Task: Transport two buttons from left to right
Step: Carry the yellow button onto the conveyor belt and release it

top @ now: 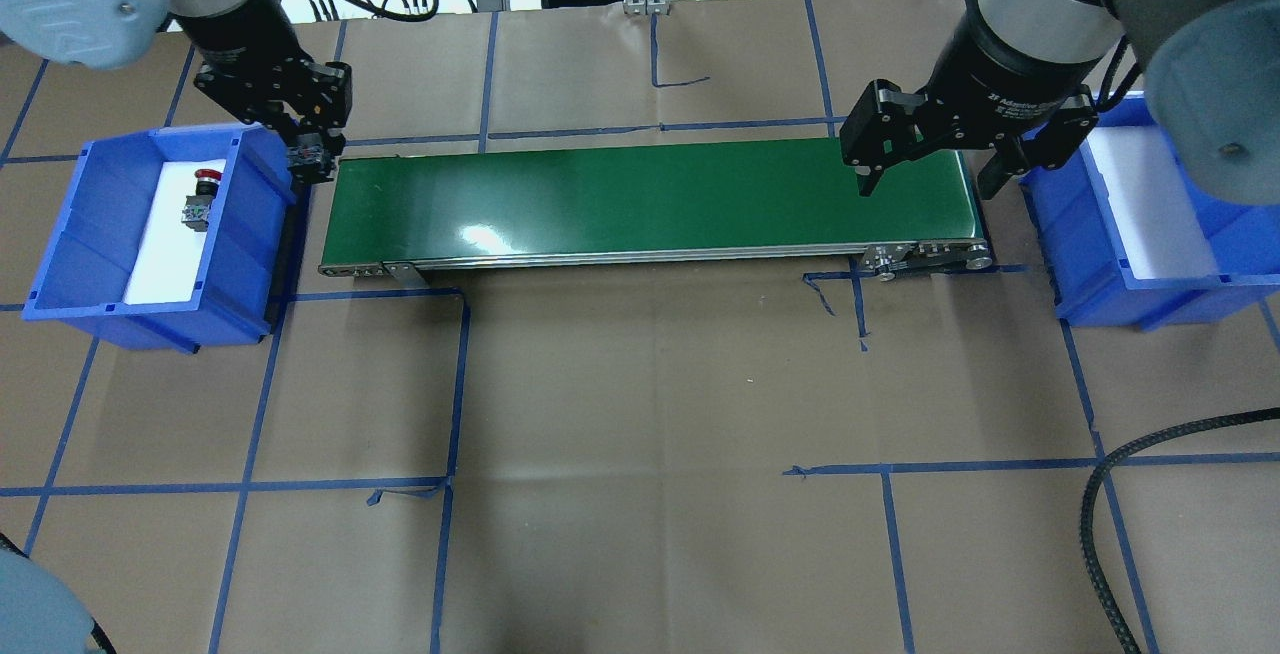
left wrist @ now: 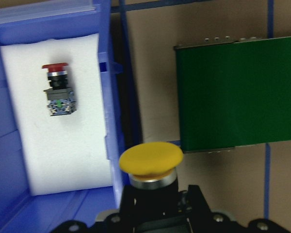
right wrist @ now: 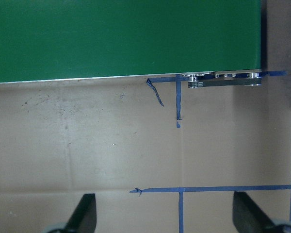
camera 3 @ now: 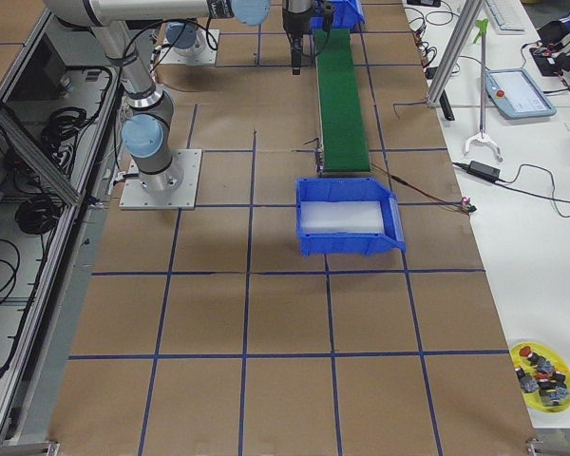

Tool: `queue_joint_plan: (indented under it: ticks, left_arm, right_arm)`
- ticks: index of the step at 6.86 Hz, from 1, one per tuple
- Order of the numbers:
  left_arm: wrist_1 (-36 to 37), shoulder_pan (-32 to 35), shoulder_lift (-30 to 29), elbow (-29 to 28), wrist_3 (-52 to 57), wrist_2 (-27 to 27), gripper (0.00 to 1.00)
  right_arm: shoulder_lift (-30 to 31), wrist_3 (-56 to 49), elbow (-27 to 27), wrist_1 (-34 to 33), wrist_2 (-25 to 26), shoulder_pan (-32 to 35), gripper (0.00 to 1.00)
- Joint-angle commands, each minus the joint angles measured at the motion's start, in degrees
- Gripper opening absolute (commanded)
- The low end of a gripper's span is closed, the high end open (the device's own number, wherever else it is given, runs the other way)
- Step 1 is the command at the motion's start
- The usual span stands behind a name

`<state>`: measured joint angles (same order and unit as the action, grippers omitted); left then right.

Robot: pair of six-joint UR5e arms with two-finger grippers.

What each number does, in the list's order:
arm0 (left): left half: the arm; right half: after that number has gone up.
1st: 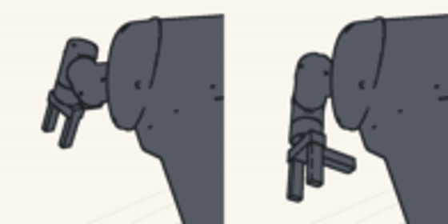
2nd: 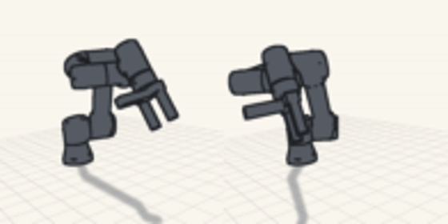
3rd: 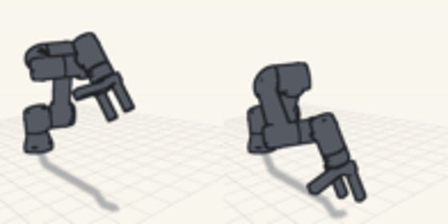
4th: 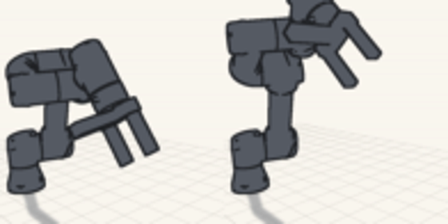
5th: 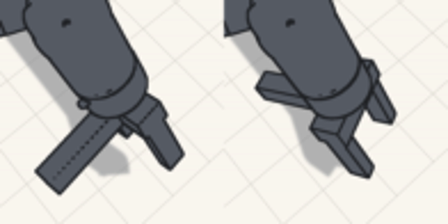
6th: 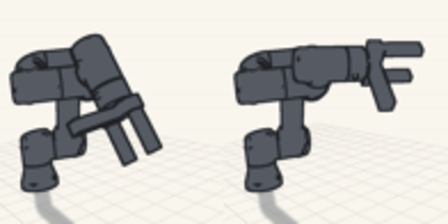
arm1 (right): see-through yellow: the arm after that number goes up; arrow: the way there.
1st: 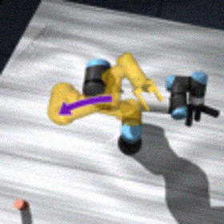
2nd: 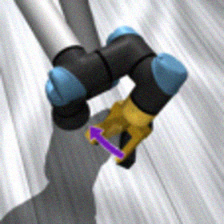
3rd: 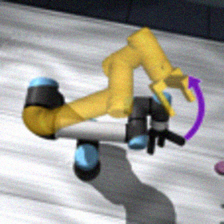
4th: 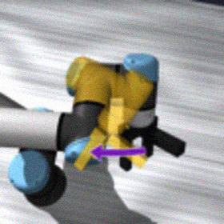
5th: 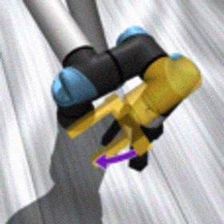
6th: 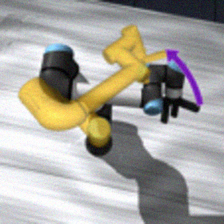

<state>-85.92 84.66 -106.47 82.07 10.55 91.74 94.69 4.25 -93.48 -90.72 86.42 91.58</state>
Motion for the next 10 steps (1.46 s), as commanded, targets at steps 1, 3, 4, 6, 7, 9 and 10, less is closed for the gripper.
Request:
queue_joint_plan:
  ticks: [1, 3, 4, 6, 7, 9, 10]
  left_arm:
    - [4.76, 2.35, -4.07, 2.56, -1.76, 0.01, 0.04]
    - [12.69, 2.79, -9.43, 3.01, -1.93, 0.01, 0.04]
    - [13.75, 2.96, -10.07, 3.1, -2.89, -0.07, 0.04]
    - [16.3, 3.14, -12.26, 3.27, -2.9, 0.1, 0.05]
    - [17.01, 3.32, -12.7, 3.36, -2.81, 0.19, 0.11]
    - [17.1, 3.58, -12.27, 4.5, -3.51, 0.01, 0.99]
    - [16.76, 3.49, -11.4, 3.9, -4.3, 0.1, 1.0]
  right_arm:
    - [-0.12, 0.05, -0.04, -0.07, 0.06, 0.0, 1.0]
    - [-0.12, 0.05, -0.13, -0.07, -0.02, 0.0, 1.0]
    - [-0.21, 0.05, -0.13, -0.07, -0.02, 0.0, 1.0]
    - [-0.21, 0.05, -0.13, -0.07, 0.06, 0.0, 1.0]
    - [-0.56, 0.05, -0.13, -0.07, -0.02, 0.0, 1.0]
    - [-0.39, 0.05, -0.04, -0.16, -0.02, 0.0, 1.0]
    - [-0.47, 0.14, -0.04, -0.16, -0.02, 0.0, 1.0]
